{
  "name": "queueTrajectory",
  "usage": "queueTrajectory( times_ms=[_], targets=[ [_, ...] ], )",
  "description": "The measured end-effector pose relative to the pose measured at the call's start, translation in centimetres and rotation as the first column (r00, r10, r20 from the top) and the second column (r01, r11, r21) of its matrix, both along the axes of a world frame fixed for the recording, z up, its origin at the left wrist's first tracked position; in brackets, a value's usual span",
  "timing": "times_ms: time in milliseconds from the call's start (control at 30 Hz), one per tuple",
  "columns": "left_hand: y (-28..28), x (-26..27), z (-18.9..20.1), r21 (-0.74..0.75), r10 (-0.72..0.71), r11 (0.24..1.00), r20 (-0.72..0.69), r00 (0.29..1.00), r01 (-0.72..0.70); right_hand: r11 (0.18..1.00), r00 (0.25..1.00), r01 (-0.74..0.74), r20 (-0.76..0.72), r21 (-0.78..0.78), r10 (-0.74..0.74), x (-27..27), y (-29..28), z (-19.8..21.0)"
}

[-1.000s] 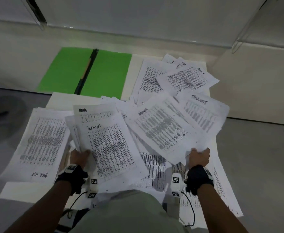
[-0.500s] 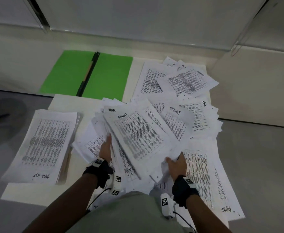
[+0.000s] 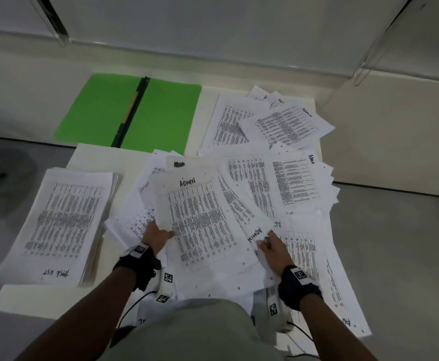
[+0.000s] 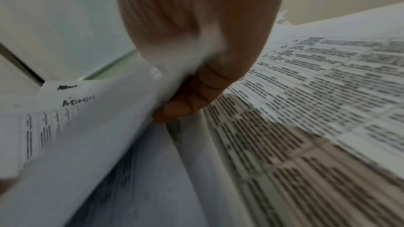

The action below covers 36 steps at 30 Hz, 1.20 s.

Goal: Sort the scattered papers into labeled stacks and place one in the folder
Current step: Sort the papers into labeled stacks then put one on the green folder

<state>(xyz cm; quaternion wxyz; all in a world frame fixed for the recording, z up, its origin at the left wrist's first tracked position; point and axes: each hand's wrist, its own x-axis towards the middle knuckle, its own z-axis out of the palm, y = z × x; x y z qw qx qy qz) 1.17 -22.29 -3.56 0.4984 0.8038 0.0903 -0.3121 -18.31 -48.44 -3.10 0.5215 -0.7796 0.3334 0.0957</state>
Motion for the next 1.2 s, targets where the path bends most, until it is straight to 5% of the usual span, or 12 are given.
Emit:
queueTrajectory(
  times_ms=[267,333,400,500,567,833,1000,1200],
  targets=[
    [-0.2,-0.6,-1.2,0.037,0.008,0.999,0.005,1.000,-0.009,0.905,0.888,-0.416,-0.175,0.088,0.425,3.3,1.8,-0.6],
    [0.3,-0.3,-1.4,0.055,0.044,0.997,0.024,0.999,-0.046,0.955,0.948,-0.276,-0.132,0.112,0.289,3.9,0.2,0.0],
    [1.2,0.2,-1.7,0.084,0.061,0.994,0.029,0.998,-0.063,0.998,0.998,-0.011,-0.068,-0.067,0.007,4.9,-2.5,-0.2],
    [2.7,0.7,-2.0,0.102,0.108,0.989,-0.003,0.994,-0.107,0.919,0.978,0.129,-0.108,-0.373,-0.181,6.3,-6.2,0.1],
    [3.6,0.7,-2.3,0.050,0.173,0.984,-0.046,0.984,-0.171,0.940,0.955,0.113,-0.224,-0.321,-0.192,7.0,-6.9,0.3],
    [5.2,0.5,-2.3,0.126,0.237,0.965,-0.039,0.971,-0.230,0.973,0.933,0.161,-0.295,-0.167,-0.206,6.5,-2.3,-0.2],
    [6.6,0.9,-1.9,0.262,0.127,0.955,0.071,0.989,-0.141,0.952,0.902,-0.008,-0.414,-0.305,-0.125,2.7,2.5,0.0],
    [6.9,0.9,-3.4,0.324,0.084,0.941,0.048,0.995,-0.095,0.979,0.932,0.188,-0.299,-0.081,-0.204,2.6,4.5,1.1]
  ],
)
